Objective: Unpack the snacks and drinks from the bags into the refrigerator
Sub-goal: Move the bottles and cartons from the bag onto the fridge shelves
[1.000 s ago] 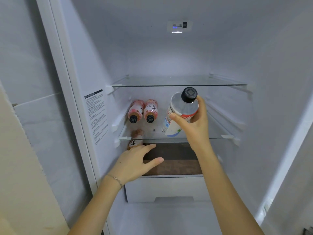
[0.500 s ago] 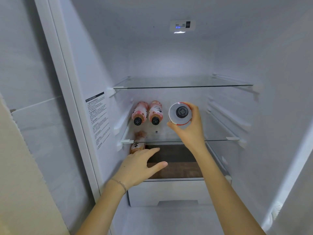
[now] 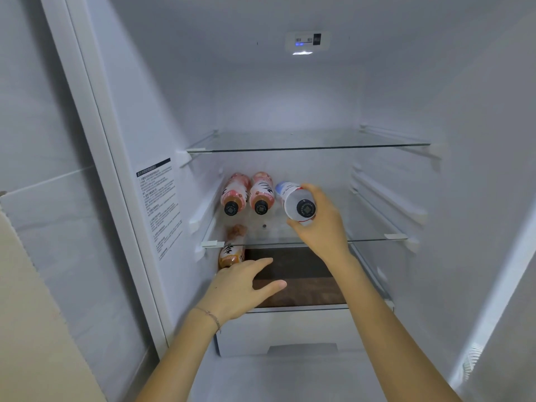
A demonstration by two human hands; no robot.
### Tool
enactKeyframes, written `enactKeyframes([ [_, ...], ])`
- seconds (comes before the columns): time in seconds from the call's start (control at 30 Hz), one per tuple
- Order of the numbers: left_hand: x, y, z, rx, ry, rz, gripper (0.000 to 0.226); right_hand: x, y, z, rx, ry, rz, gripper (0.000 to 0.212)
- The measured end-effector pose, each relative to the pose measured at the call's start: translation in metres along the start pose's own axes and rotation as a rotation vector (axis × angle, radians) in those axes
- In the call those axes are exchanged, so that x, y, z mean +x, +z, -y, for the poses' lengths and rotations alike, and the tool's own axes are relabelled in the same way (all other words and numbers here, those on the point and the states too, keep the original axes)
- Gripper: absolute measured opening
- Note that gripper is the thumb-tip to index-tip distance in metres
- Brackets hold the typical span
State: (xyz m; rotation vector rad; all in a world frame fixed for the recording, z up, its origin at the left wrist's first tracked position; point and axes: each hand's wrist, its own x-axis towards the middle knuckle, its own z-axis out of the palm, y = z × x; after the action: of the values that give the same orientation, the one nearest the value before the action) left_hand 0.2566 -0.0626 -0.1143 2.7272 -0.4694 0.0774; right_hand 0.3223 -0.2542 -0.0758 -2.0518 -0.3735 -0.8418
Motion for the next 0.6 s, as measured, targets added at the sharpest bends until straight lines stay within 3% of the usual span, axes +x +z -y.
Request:
enactKeyframes([
  [0.27,0.004,0.003,0.001,-0.012,0.016,-0.001,0.070,-0.017,0.014,-0.010,0.028,0.069,0.064,0.071],
  [0.47,0.003,0.004,0.003,0.004,0.012,0.005,0.071,-0.019,0.009,-0.003,-0.105,0.031,0.125,0.080],
  [0.6,0.001,0.005,0.005,-0.014,0.013,0.000,0.069,-0.022,-0.001,0.001,-0.043,0.020,0.146,0.073],
])
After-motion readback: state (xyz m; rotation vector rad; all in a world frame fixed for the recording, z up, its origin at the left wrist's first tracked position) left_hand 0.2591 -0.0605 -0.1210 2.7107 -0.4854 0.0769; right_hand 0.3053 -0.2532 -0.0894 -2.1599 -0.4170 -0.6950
